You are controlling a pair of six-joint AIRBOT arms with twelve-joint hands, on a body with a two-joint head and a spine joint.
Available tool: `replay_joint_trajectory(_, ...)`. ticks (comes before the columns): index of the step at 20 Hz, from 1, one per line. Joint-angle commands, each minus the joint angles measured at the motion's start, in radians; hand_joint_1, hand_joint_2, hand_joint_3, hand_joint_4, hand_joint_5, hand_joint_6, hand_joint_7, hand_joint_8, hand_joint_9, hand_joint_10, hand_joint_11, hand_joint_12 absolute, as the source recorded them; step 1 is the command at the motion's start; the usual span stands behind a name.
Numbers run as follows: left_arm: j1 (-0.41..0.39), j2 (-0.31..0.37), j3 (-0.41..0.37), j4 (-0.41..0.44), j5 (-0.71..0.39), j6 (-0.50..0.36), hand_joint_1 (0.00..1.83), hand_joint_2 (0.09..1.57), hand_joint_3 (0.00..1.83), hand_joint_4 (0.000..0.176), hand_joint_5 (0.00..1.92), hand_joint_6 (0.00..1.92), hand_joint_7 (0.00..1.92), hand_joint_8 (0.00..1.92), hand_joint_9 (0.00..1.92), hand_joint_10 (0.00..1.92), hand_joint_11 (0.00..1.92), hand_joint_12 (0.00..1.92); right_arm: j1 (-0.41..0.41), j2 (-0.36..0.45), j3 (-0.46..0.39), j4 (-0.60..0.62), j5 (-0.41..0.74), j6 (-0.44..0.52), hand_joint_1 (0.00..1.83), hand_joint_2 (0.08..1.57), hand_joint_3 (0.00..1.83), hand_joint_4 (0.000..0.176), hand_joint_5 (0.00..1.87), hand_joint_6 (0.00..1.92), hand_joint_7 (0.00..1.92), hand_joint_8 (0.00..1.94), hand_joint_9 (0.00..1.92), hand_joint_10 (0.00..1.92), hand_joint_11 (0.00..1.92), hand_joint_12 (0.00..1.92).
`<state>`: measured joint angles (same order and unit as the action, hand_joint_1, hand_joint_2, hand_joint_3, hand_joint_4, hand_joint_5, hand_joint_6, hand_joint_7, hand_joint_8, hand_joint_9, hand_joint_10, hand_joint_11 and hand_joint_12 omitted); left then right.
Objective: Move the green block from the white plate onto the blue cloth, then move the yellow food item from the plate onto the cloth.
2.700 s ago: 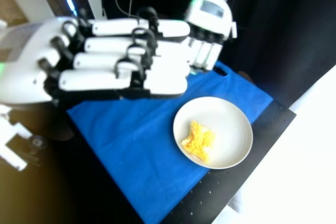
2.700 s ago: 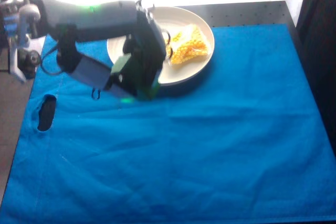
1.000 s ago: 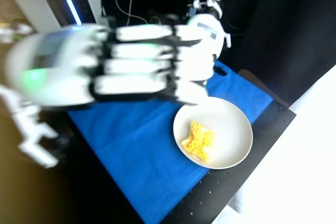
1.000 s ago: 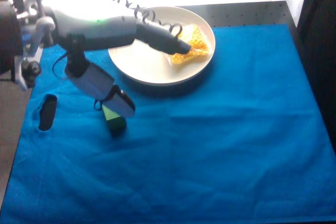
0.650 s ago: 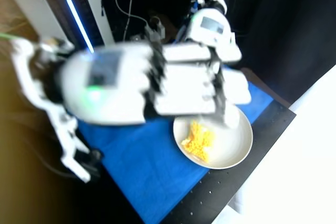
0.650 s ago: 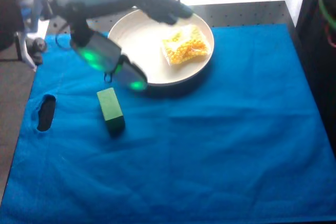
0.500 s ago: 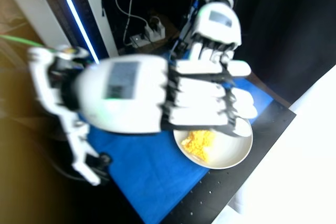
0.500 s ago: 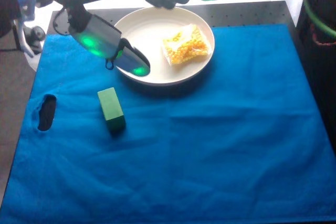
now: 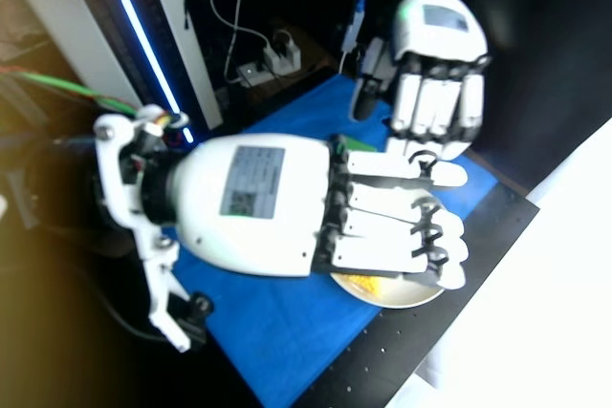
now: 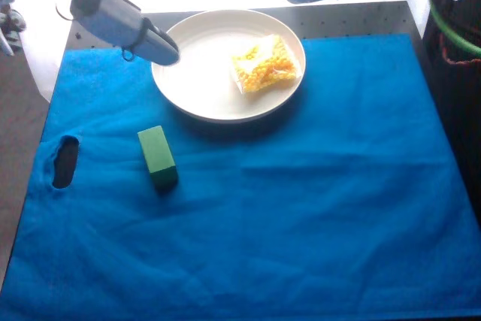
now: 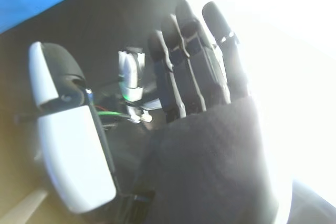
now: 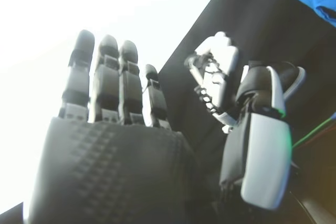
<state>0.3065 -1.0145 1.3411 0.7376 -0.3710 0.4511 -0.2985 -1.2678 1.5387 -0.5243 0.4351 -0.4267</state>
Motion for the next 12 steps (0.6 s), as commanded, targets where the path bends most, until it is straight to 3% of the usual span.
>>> replay_joint_trajectory(1,-0.016,0.009,0.006,-0.058,-0.061,0.027,0.93,0.82,0.00,0.000,0.61,0.00,0.61,0.12,0.47,0.48,0.13,1.17,0.008,-0.005,0.007,0.030,0.096,0.001,0.56,0.89,0.00,0.116,0.08,0.00,0.27,0.00,0.18,0.00,0.00,0.14)
replay_joint_trajectory(2,-0.016,0.013,0.008,-0.092,-0.058,0.058,0.92,0.82,0.00,0.000,0.57,0.00,0.57,0.06,0.44,0.37,0.10,1.08,0.006,-0.009,0.011,0.030,0.095,0.001,0.53,0.90,0.00,0.115,0.07,0.00,0.26,0.00,0.17,0.00,0.00,0.13)
replay_joint_trajectory(3,-0.016,0.022,0.007,-0.175,-0.058,0.129,0.93,0.81,0.00,0.000,0.46,0.00,0.48,0.01,0.41,0.18,0.07,0.97,0.005,-0.021,0.020,0.030,0.093,0.001,0.52,0.89,0.00,0.127,0.06,0.00,0.25,0.00,0.15,0.00,0.00,0.21)
replay_joint_trajectory(4,-0.016,0.027,0.007,-0.203,-0.058,0.157,0.93,0.82,0.00,0.001,0.36,0.00,0.39,0.00,0.37,0.06,0.05,0.87,0.004,-0.027,0.024,0.030,0.091,0.001,0.51,0.87,0.00,0.129,0.07,0.00,0.27,0.00,0.20,0.00,0.00,0.44)
replay_joint_trajectory(5,-0.016,0.033,0.008,-0.246,-0.058,0.191,0.89,0.81,0.00,0.026,0.24,0.00,0.25,0.00,0.28,0.02,0.01,0.71,0.002,-0.035,0.031,0.030,0.089,0.001,0.53,0.86,0.00,0.134,0.08,0.00,0.31,0.00,0.25,0.00,0.00,0.60)
replay_joint_trajectory(6,-0.016,0.039,0.010,-0.279,-0.062,0.214,0.84,0.81,0.00,0.037,0.16,0.00,0.18,0.00,0.22,0.00,0.00,0.61,-0.005,-0.046,0.042,0.033,0.088,0.001,0.52,0.85,0.00,0.133,0.09,0.00,0.33,0.00,0.27,0.00,0.00,0.70)
replay_joint_trajectory(7,-0.016,0.045,0.012,-0.309,-0.067,0.231,0.80,0.77,0.00,0.043,0.07,0.00,0.12,0.00,0.14,0.00,0.00,0.49,-0.022,-0.066,0.063,0.045,0.088,0.001,0.51,0.83,0.00,0.133,0.10,0.00,0.34,0.00,0.28,0.01,0.00,0.71)
replay_joint_trajectory(8,-0.015,0.050,0.013,-0.317,-0.072,0.232,0.79,0.76,0.00,0.052,0.03,0.00,0.08,0.00,0.11,0.00,0.00,0.40,-0.032,-0.078,0.075,0.051,0.088,0.001,0.48,0.81,0.00,0.152,0.08,0.00,0.31,0.00,0.26,0.00,0.00,0.66)
replay_joint_trajectory(11,-0.006,0.072,0.012,-0.371,-0.120,0.234,0.76,0.74,0.00,0.119,0.00,0.00,0.05,0.00,0.05,0.00,0.00,0.25,-0.059,-0.127,0.139,0.028,0.088,0.001,0.50,0.80,0.00,0.139,0.10,0.00,0.26,0.00,0.24,0.00,0.00,0.57)
replay_joint_trajectory(12,-0.007,0.079,0.011,-0.385,-0.133,0.234,0.75,0.75,0.00,0.128,0.00,0.00,0.05,0.00,0.04,0.00,0.00,0.19,-0.068,-0.141,0.159,0.021,0.088,0.001,0.54,0.81,0.00,0.153,0.10,0.00,0.24,0.00,0.21,0.00,0.00,0.56)
